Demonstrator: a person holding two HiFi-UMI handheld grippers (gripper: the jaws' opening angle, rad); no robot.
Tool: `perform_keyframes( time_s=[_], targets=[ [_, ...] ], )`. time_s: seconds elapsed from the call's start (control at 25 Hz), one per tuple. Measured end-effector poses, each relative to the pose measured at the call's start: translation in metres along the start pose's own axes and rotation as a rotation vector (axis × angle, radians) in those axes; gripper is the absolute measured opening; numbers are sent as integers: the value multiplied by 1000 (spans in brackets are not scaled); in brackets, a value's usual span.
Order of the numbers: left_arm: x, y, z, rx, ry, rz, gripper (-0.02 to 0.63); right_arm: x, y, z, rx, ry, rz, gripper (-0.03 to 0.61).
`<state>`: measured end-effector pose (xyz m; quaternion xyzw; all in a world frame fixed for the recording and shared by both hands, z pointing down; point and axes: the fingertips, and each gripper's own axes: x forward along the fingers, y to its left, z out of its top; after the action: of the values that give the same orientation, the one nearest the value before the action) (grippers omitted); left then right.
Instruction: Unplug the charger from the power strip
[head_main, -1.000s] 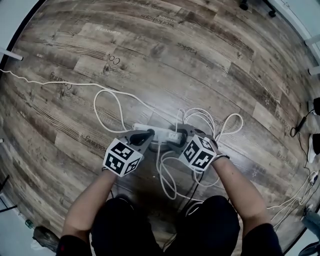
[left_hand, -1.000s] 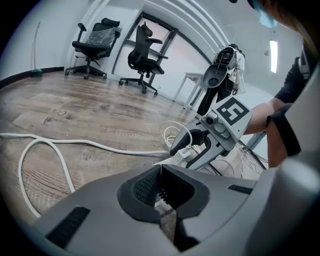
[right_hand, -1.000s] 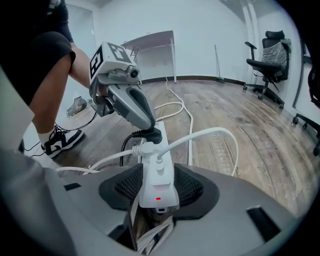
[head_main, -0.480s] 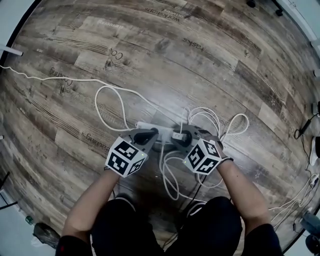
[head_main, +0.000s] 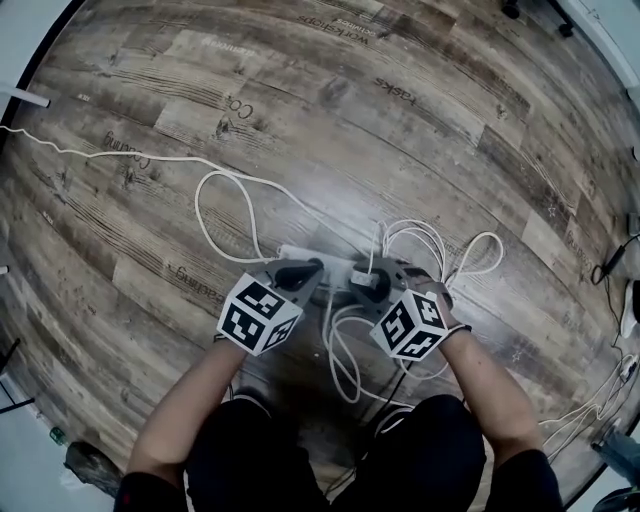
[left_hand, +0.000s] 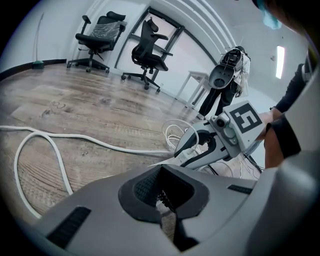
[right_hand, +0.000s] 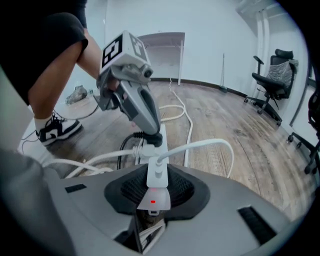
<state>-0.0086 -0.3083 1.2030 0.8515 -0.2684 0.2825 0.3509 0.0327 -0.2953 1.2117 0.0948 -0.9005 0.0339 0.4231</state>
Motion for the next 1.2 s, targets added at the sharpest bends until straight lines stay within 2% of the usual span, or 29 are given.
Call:
perform_keyframes(
  time_s=[0.24, 0.4, 0.6, 0.88, 1.04, 1.2],
  targets=[
    [-1, 1, -2, -9, -4, 10, 18, -25, -15, 20, 72, -78, 3, 106],
    [-25, 1, 11, 31, -28, 82, 18, -70, -18, 41, 198, -170, -43, 106],
    [-93, -33, 78, 49, -150, 123, 18, -153, -23, 87, 354, -294, -127, 106],
    [-229, -95, 172, 40, -331, 200, 18, -282, -19, 157, 567, -436, -209, 106],
    [-311, -144, 213, 36, -389, 239, 18, -360, -7, 199, 654, -503, -272, 106],
    [-393, -199, 260, 34, -456, 273, 18, -443, 5, 247, 684, -554, -347, 106]
  ],
)
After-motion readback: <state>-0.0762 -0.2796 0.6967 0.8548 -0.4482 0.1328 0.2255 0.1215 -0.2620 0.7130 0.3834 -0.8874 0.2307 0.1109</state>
